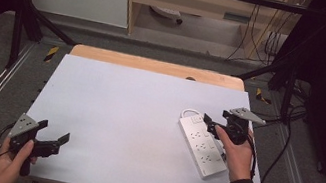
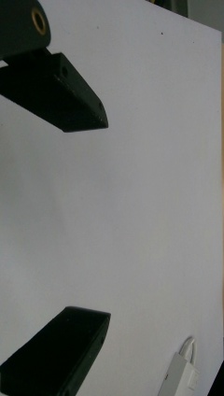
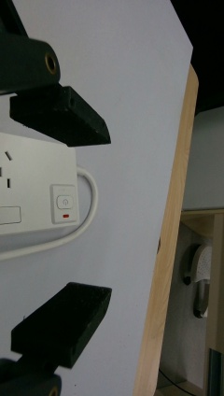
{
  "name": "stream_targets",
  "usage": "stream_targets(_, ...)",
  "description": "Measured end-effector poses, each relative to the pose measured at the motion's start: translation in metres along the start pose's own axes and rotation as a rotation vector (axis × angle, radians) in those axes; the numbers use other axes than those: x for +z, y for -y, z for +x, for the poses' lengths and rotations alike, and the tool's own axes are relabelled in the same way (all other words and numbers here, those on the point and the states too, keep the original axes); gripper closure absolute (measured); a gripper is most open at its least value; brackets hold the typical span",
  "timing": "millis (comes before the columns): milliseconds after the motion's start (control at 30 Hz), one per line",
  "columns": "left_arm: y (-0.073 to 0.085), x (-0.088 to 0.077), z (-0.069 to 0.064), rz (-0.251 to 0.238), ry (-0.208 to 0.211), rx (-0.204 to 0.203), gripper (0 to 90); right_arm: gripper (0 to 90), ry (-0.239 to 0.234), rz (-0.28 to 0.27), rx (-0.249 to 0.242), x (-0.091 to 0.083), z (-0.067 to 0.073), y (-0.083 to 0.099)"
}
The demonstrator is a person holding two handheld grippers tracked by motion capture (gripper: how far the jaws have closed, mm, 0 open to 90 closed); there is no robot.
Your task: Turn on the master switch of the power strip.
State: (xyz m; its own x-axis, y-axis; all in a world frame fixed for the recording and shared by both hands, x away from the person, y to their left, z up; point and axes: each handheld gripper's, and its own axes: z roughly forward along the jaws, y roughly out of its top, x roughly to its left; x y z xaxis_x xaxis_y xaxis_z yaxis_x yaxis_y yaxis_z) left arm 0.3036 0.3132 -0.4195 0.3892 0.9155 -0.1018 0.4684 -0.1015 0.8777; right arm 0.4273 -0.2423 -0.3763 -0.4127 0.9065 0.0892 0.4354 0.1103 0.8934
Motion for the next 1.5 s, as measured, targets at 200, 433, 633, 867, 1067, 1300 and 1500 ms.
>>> stream_targets(200, 0.000, 0.000, 0.000, 0.000, -0.003, 0.000, 6.9, 38.8, -0.006, 0.003, -0.003, 0.006, -0.001, -0.001)
stream_targets(433, 0.000, 0.000, 0.001, 0.000, -0.005, 0.001, 6.9, 57.3, 0.007, -0.012, -0.001, 0.012, 0.000, -0.002)
stream_targets(633, 0.000, 0.000, 0.001, 0.001, -0.004, -0.001, 6.9, 71.6, 0.010, -0.022, -0.013, 0.018, 0.002, -0.003)
stream_targets(867, 0.000, 0.000, 0.001, 0.000, -0.005, -0.003, 6.9, 79.5, 0.008, -0.030, -0.019, 0.024, 0.005, -0.005)
stream_targets(1067, 0.000, 0.000, 0.001, -0.001, -0.006, -0.001, 6.9, 85.7, 0.009, -0.036, -0.037, 0.030, 0.007, -0.004)
stream_targets(1300, 0.000, 0.000, 0.001, -0.003, -0.008, 0.001, 6.9, 89.0, 0.006, -0.029, -0.040, 0.035, 0.008, -0.002)
stream_targets(1500, 0.000, 0.000, 0.001, -0.002, -0.007, 0.001, 6.9, 90.0, 0.004, -0.023, -0.036, 0.041, 0.009, -0.001)
